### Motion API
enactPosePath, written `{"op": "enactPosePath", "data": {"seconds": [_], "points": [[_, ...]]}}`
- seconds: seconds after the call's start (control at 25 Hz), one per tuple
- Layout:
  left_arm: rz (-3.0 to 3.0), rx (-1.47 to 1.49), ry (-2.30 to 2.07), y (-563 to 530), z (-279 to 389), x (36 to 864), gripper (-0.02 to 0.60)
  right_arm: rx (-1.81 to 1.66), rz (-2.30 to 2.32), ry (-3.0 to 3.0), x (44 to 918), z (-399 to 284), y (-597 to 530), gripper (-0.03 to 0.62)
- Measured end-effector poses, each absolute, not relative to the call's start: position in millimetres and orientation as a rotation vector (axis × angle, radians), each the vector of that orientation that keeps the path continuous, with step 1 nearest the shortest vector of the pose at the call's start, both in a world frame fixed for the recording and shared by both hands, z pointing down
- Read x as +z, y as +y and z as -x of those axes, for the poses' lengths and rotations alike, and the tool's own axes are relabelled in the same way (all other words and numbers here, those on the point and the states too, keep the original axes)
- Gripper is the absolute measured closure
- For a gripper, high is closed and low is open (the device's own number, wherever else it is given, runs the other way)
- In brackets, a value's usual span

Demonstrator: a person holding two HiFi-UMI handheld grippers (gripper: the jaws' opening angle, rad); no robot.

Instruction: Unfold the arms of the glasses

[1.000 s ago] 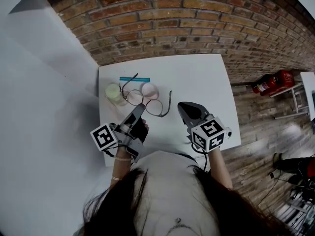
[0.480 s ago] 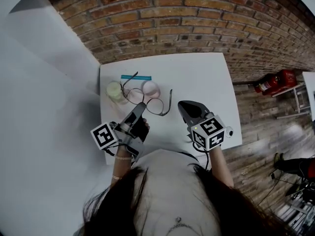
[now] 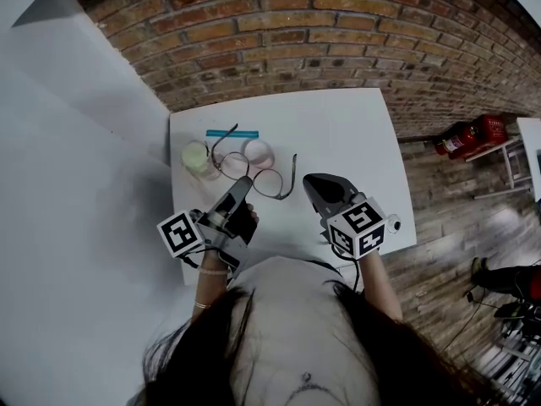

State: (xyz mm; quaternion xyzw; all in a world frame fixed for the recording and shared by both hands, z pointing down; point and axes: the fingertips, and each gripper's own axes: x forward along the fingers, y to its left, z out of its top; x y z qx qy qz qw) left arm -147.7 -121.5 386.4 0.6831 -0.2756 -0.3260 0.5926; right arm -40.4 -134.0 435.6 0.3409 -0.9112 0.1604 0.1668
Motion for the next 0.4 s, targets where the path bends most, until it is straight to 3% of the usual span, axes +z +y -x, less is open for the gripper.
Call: {"op": "enactPosePath", "data": {"seconds": [0.4], "points": [[-1.58,-0.755,-0.627,-123.5,148.8,388.7,0.56,0.452,-0.985,-2.593,433.8,41.5,-135.5,0.588]]}}
